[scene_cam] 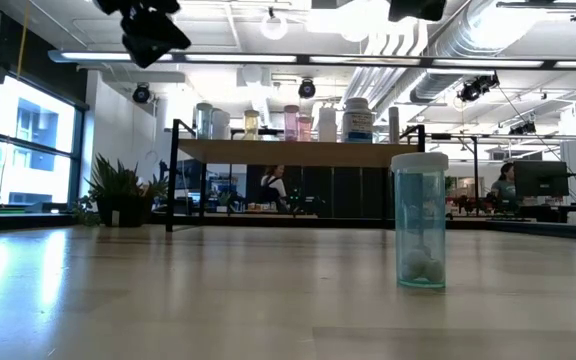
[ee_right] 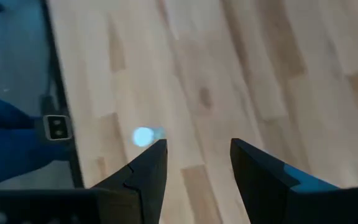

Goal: Pick and place medicine bottles onto shelf by color
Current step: Put the blue pill bottle on the shelf

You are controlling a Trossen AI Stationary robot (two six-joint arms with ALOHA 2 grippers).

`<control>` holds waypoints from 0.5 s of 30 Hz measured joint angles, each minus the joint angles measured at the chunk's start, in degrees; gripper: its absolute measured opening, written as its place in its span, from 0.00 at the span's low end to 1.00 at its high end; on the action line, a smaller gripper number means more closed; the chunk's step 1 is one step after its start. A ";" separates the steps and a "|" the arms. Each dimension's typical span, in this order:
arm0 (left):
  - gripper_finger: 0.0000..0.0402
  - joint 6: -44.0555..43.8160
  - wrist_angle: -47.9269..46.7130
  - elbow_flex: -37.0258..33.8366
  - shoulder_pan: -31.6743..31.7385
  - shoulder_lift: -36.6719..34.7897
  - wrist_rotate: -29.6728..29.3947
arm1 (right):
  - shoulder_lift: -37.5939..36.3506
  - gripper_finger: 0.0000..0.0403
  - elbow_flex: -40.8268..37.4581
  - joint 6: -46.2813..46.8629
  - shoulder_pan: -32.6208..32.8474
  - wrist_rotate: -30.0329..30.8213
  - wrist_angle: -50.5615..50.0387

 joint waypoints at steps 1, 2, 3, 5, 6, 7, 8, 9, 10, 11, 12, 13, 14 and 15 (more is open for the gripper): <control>0.49 0.00 -0.14 -0.05 -0.60 -0.04 0.01 | 0.00 0.42 -0.66 0.00 0.82 0.03 1.49; 0.49 0.00 0.01 -0.05 -1.22 -0.04 0.01 | 0.00 0.42 -1.33 0.00 1.68 0.09 2.59; 0.49 0.00 0.04 -0.05 -1.78 -0.04 -0.01 | 0.00 0.42 -2.16 0.00 2.39 0.11 3.51; 0.49 0.00 0.00 -0.05 -2.63 -0.04 0.01 | 0.00 0.42 -3.89 0.00 3.70 0.11 6.26; 0.49 0.00 0.00 -0.05 -2.99 -0.04 -0.01 | 0.02 0.42 -4.56 0.17 4.25 0.11 7.21; 0.49 0.00 -0.02 -0.05 -3.30 -0.04 -0.01 | 0.04 0.42 -5.06 0.68 4.76 0.10 7.76; 0.49 0.00 -0.07 -0.05 -3.61 -0.04 -0.01 | 0.23 0.42 -5.50 1.22 5.21 0.10 8.43; 0.49 0.00 -0.05 -0.05 -3.90 -0.04 -0.08 | 0.41 0.42 -6.02 1.85 5.60 0.11 9.20; 0.49 0.00 -0.06 -0.05 -4.13 -0.04 -0.20 | 0.53 0.42 -6.66 1.91 6.03 0.12 9.72; 0.49 0.00 -0.09 -0.05 -4.29 -0.04 -0.21 | 0.55 0.42 -7.58 1.17 6.40 0.24 10.68; 0.49 0.00 -0.11 -0.05 -4.49 -0.04 -0.21 | 0.55 0.42 -8.45 0.33 6.72 0.63 12.41; 0.49 0.00 -0.19 -0.05 -4.62 -0.04 -0.22 | 0.54 0.42 -9.29 -0.22 7.10 1.11 14.47; 0.49 0.00 -0.25 -0.05 -4.72 -0.04 -0.21 | 0.55 0.42 -10.07 -0.97 7.52 1.80 15.87; 0.49 0.00 -0.32 -0.05 -4.90 -0.04 -0.23 | 0.54 0.42 -10.88 -1.78 7.97 2.77 17.10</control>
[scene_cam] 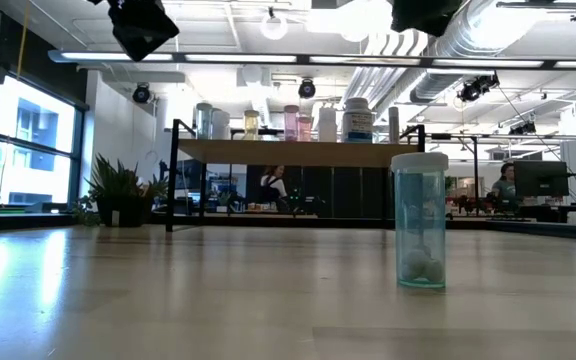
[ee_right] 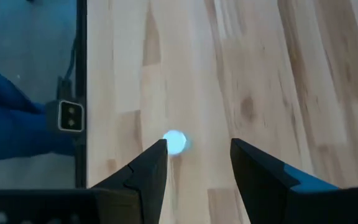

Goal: Pick and place medicine bottles onto shelf by color
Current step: Put the blue pill bottle on the shelf

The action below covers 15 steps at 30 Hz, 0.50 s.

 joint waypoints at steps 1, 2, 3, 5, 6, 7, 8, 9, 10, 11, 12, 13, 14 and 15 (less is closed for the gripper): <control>0.49 0.00 -0.16 0.00 -0.10 0.00 -0.04 | 0.00 0.42 -0.86 -1.10 0.42 1.07 1.97; 0.49 0.00 -0.30 0.00 -0.15 0.00 -0.08 | 0.04 0.42 -1.72 -2.02 0.79 1.83 4.27; 0.49 0.00 -0.28 0.02 -0.24 0.00 -0.12 | 0.13 0.42 -2.42 -2.74 1.08 2.51 5.79; 0.49 0.00 -0.31 0.02 -0.42 0.00 -0.20 | 0.20 0.42 -3.70 -3.91 1.65 3.07 7.64; 0.49 0.00 -0.32 0.02 -0.44 0.00 -0.20 | 0.43 0.42 -4.28 -4.10 1.80 3.08 9.00; 0.49 0.00 -0.33 0.02 -0.43 0.00 -0.20 | 0.63 0.42 -4.90 -4.12 1.85 3.08 10.37; 0.49 0.00 -0.41 0.02 -0.43 0.00 -0.20 | 0.71 0.42 -5.58 -4.00 1.92 3.07 10.99; 0.49 0.00 -0.47 0.02 -0.43 0.00 -0.20 | 0.95 0.42 -6.21 -3.86 2.07 3.05 11.56; 0.49 0.00 -0.47 0.02 -0.41 0.00 -0.20 | 1.36 0.42 -6.60 -3.89 2.13 2.99 12.65; 0.49 0.00 -0.58 0.02 -0.41 0.02 -0.20 | 1.83 0.42 -6.80 -4.04 2.13 2.91 13.37; 0.49 0.00 -0.69 0.02 -0.41 0.02 -0.21 | 2.21 0.42 -7.06 -4.19 2.13 2.91 13.45; 0.49 0.00 -0.69 0.04 -0.39 0.02 -0.30 | 2.77 0.42 -7.26 -4.19 2.13 2.87 13.68; 0.49 0.00 -0.71 0.04 -0.39 0.03 -0.42 | 3.46 0.42 -7.31 -4.35 2.13 2.45 14.29; 0.49 0.00 -0.73 0.04 -0.39 0.04 -0.46 | 4.13 0.42 -7.31 -5.37 2.18 1.88 14.79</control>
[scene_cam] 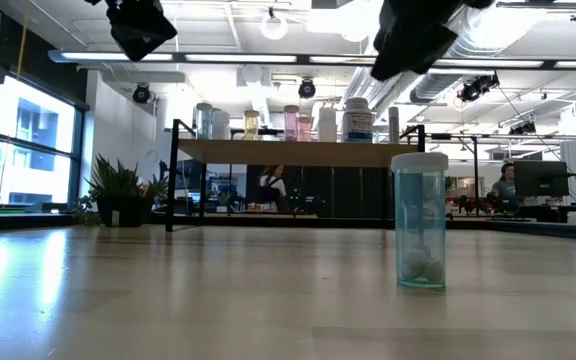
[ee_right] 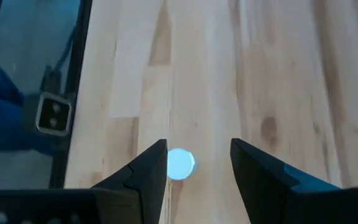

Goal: Pick and place medicine bottles onto shelf by color
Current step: Put the blue pill bottle on the shelf

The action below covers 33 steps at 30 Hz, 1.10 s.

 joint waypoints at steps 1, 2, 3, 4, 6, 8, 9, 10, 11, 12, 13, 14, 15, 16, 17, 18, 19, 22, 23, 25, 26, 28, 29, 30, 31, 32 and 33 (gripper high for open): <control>0.49 0.00 0.02 0.00 0.00 0.00 -0.31 | 0.65 0.42 0.00 -1.34 0.20 -0.36 0.19; 0.49 0.00 0.01 0.00 0.00 0.00 -0.80 | 1.28 0.42 -0.02 -3.05 0.46 -0.45 0.93; 0.49 0.01 -0.10 0.01 0.03 0.02 -1.08 | 1.90 0.42 -0.01 -4.59 0.82 -0.58 2.03; 0.49 0.00 -0.18 0.00 0.04 0.02 -1.37 | 2.42 0.42 0.00 -5.91 1.22 -0.77 2.62; 0.49 0.00 -0.30 0.02 0.04 0.00 -2.22 | 3.54 0.42 -0.01 -7.52 1.78 -1.77 3.23; 0.49 0.00 -0.49 0.02 0.04 0.01 -2.55 | 4.53 0.42 0.00 -7.96 2.38 -1.97 3.20; 0.49 0.02 -0.42 0.02 0.04 0.00 -2.55 | 5.01 0.42 0.00 -7.98 2.59 -1.96 3.13; 0.49 0.01 -0.51 0.02 0.10 0.02 -2.55 | 5.55 0.42 0.00 -7.98 2.73 -1.83 3.22; 0.49 0.02 -0.63 0.02 0.09 0.02 -2.55 | 6.06 0.42 0.00 -7.98 2.77 -1.68 2.98; 0.49 0.02 -0.60 0.02 0.11 0.00 -2.59 | 6.49 0.42 0.00 -7.98 2.83 -1.55 2.82; 0.49 0.02 -0.69 0.02 0.11 0.00 -2.78 | 6.82 0.42 0.00 -7.98 2.94 -1.47 2.77; 0.49 0.00 -0.84 0.02 0.10 0.00 -2.96 | 7.10 0.42 0.00 -7.98 2.95 -1.32 2.89; 0.49 0.02 -0.79 0.02 0.10 0.00 -2.99 | 7.28 0.42 0.00 -7.97 2.95 -0.87 2.86; 0.49 0.01 -0.78 0.02 0.11 0.00 -2.99 | 7.49 0.42 0.00 -7.85 2.91 -0.59 2.76; 0.49 0.02 -0.81 0.02 0.11 0.01 -3.00 | 7.68 0.42 0.00 -7.72 2.81 -0.49 2.87; 0.49 0.02 -0.80 0.02 0.11 0.02 -3.00 | 7.78 0.42 0.00 -7.72 2.80 -0.46 2.79; 0.49 0.02 -0.79 0.02 0.11 0.00 -2.99 | 7.83 0.42 0.00 -7.72 2.80 -0.45 2.71; 0.49 0.02 -0.79 0.02 0.11 0.01 -3.19 | 8.26 0.42 0.02 -7.57 2.80 -0.59 2.72; 0.49 0.02 -0.79 0.02 0.10 0.00 -3.41 | 8.55 0.42 0.02 -7.65 2.80 -0.79 2.86; 0.49 0.02 -0.79 0.02 0.11 0.00 -3.79 | 9.09 0.42 0.02 -7.76 2.80 -0.91 3.12; 0.49 0.02 -0.79 0.02 0.11 0.01 -3.84 | 9.48 0.42 0.02 -7.79 2.80 -0.91 3.04; 0.49 0.02 -0.85 0.02 0.11 0.02 -3.84 | 10.25 0.42 0.02 -7.93 2.80 -0.94 3.32; 0.49 0.02 -0.95 0.02 0.09 0.02 -3.84 | 10.62 0.42 0.02 -7.94 2.80 -0.94 3.31; 0.49 0.02 -0.94 0.02 0.09 0.00 -3.84 | 10.87 0.42 0.02 -7.87 2.80 -0.98 3.63; 0.49 0.02 -1.07 0.02 0.09 0.00 -3.84 | 11.05 0.42 0.02 -7.80 2.80 -1.00 3.66; 0.49 0.02 -1.27 0.02 0.09 0.00 -3.84 | 11.24 0.42 0.02 -7.79 2.80 -1.07 3.89; 0.49 0.02 -1.23 0.02 0.10 0.00 -3.85 | 11.35 0.42 0.02 -7.78 2.80 -1.18 4.08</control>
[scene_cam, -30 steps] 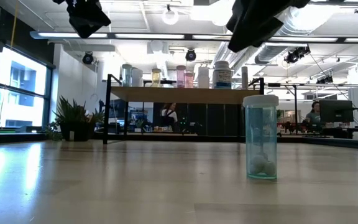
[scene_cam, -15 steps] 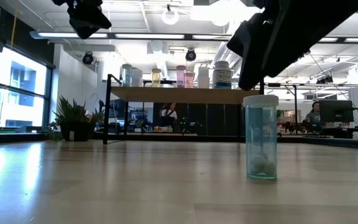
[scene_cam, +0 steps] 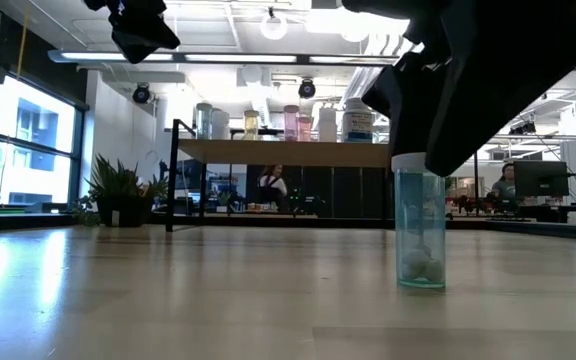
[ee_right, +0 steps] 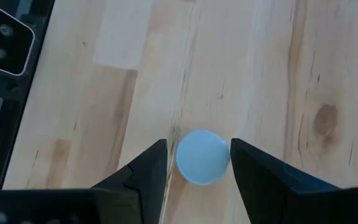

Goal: Pick and place medicine bottles onto shelf by color
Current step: Put the blue pill bottle on the shelf

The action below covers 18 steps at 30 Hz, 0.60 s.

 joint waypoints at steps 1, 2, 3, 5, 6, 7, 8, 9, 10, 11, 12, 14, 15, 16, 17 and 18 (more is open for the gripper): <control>0.49 0.00 0.01 0.00 0.01 0.01 -0.01 | 0.02 0.42 0.00 0.00 0.00 0.02 -0.06; 0.49 0.02 -0.02 0.00 -0.01 0.00 -0.02 | 0.02 0.41 0.00 0.00 0.00 0.00 0.00; 0.49 0.04 0.00 0.00 -0.01 0.00 -0.06 | 0.02 0.41 0.00 0.00 0.00 0.00 0.02; 0.49 0.02 0.00 0.00 -0.01 0.02 -0.19 | 0.02 0.40 0.00 0.01 0.00 0.00 -0.04; 0.49 0.12 -0.02 0.00 -0.01 0.00 -0.19 | 0.02 0.39 0.00 0.01 0.00 0.00 -0.02; 0.49 0.19 0.00 0.00 0.00 0.00 -0.21 | 0.02 0.38 0.00 0.02 0.00 0.00 0.05; 0.49 0.20 -0.02 0.00 -0.01 0.00 -0.21 | 0.02 0.36 0.00 0.10 0.00 0.00 0.03; 0.49 0.20 0.00 0.00 0.00 0.00 -0.21 | 0.02 0.35 0.00 0.26 0.00 0.00 -0.02; 0.49 0.20 0.00 0.00 0.00 0.00 -0.21 | 0.02 0.34 0.00 0.28 0.00 0.00 -0.01; 0.49 0.20 -0.02 0.00 -0.01 0.00 -0.21 | 0.02 0.32 0.00 0.28 0.00 0.00 0.00; 0.49 0.20 0.00 0.00 -0.01 0.00 -0.21 | 0.02 0.31 0.00 0.26 0.00 0.00 0.00; 0.49 0.22 -0.02 0.00 -0.01 0.00 -0.21 | 0.02 0.30 0.00 0.33 0.00 0.00 0.00; 0.49 0.30 -0.01 0.00 -0.01 0.01 -0.21 | 0.02 0.30 0.00 0.37 0.00 0.00 0.00; 0.49 0.52 0.00 0.00 -0.01 0.00 -0.21 | 0.02 0.30 0.00 0.37 0.00 0.00 0.00; 0.49 0.63 -0.02 0.00 -0.01 0.00 -0.19 | 0.02 0.30 0.00 0.33 0.00 0.00 0.00; 0.49 0.61 -0.01 0.00 -0.01 0.00 -0.19 | 0.02 0.30 0.00 0.36 0.00 0.00 0.00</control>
